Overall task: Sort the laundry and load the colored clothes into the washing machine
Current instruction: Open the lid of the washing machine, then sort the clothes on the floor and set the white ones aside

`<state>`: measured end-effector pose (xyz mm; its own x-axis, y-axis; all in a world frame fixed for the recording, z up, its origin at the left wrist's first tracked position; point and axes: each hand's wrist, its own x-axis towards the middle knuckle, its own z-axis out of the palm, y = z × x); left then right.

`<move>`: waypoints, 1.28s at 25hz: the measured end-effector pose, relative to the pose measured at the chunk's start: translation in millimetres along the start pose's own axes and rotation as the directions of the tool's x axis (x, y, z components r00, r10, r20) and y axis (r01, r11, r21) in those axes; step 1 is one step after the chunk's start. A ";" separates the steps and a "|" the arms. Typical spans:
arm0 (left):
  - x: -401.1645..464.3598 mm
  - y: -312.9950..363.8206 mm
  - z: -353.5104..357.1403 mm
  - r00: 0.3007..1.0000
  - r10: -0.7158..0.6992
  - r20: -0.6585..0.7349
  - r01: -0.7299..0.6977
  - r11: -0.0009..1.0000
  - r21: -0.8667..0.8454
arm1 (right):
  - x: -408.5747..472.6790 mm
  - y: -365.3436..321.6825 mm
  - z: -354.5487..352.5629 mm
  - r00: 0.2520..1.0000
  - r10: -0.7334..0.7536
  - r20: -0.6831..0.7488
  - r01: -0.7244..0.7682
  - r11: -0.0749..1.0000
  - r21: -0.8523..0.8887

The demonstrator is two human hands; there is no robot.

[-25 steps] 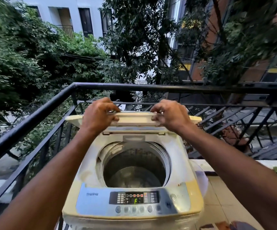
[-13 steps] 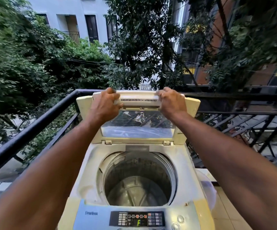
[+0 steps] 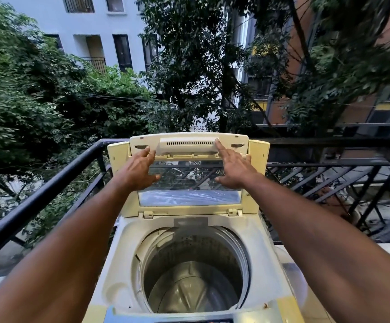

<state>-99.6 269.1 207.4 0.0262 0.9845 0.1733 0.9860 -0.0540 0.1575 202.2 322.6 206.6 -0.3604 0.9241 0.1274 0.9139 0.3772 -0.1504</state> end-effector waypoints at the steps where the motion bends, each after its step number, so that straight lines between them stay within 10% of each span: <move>1: -0.6 1.0 2.0 1.000 0.003 0.002 -0.003 1.000 0.004 | -1.7 1.4 -0.6 1.000 -0.008 0.000 0.008 1.000 -0.005; 14: -13.4 60.4 3.1 0.981 0.075 -0.180 -0.067 0.997 0.046 | -57.9 32.7 -15.1 0.934 -0.092 -0.346 0.025 0.981 -0.194; 24: -6.8 222.4 25.3 0.826 0.458 -0.329 -0.483 0.876 0.005 | -210.1 140.7 -40.8 0.866 0.309 -0.394 -0.417 0.881 -0.226; 32: -78.4 445.3 125.9 0.662 0.725 -0.189 -0.749 0.650 -0.130 | -417.9 255.0 -16.0 0.706 0.634 -0.315 -0.700 0.692 -0.174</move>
<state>358.1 189.0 141.5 0.7012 0.5812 0.4129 0.5999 -0.7939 0.0987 588.8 31.6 130.7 0.3843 0.8718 0.3038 0.9177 -0.3966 -0.0228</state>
